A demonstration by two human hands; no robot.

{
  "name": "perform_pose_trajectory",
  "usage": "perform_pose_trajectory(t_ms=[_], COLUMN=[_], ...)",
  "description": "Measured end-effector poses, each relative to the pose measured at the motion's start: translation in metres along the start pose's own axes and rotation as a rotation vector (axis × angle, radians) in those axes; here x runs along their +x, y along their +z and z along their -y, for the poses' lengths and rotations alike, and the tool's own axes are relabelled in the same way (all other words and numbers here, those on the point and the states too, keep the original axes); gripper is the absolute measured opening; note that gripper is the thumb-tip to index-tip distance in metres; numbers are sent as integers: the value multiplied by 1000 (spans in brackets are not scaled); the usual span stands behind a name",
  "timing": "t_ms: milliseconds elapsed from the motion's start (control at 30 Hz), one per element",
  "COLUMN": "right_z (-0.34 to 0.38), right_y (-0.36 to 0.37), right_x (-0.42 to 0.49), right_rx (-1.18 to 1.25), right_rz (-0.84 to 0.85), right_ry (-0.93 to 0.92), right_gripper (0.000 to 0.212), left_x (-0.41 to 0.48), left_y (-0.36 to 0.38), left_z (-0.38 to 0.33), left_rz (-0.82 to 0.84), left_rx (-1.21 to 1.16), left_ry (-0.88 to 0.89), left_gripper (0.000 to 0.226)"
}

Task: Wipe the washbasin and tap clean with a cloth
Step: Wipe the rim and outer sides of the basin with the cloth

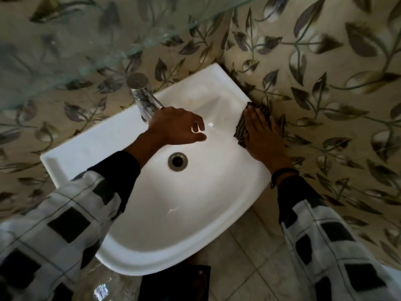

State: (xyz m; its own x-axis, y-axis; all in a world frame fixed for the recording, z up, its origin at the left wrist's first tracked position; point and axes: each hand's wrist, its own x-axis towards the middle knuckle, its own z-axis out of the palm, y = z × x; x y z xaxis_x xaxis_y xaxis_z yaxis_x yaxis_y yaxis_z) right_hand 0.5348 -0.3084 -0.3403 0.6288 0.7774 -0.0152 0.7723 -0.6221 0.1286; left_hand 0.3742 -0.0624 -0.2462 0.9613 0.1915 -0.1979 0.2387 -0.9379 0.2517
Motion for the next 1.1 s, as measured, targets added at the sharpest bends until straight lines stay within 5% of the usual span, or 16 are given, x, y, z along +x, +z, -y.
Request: perform_pose_trajectory(t_ms=[200,1100], right_z=[19,31], right_y=[-19,-14], right_x=[55,149], right_rx=[-43,-22], right_rz=[20,-44], right_ry=[-75,-327], right_gripper=[82,68], left_x=[1,2], left_y=[5,12], left_z=[2,6], left_rz=[14,-109], left_rx=[82,21], left_ry=[-77,-119], left_gripper=[41,37])
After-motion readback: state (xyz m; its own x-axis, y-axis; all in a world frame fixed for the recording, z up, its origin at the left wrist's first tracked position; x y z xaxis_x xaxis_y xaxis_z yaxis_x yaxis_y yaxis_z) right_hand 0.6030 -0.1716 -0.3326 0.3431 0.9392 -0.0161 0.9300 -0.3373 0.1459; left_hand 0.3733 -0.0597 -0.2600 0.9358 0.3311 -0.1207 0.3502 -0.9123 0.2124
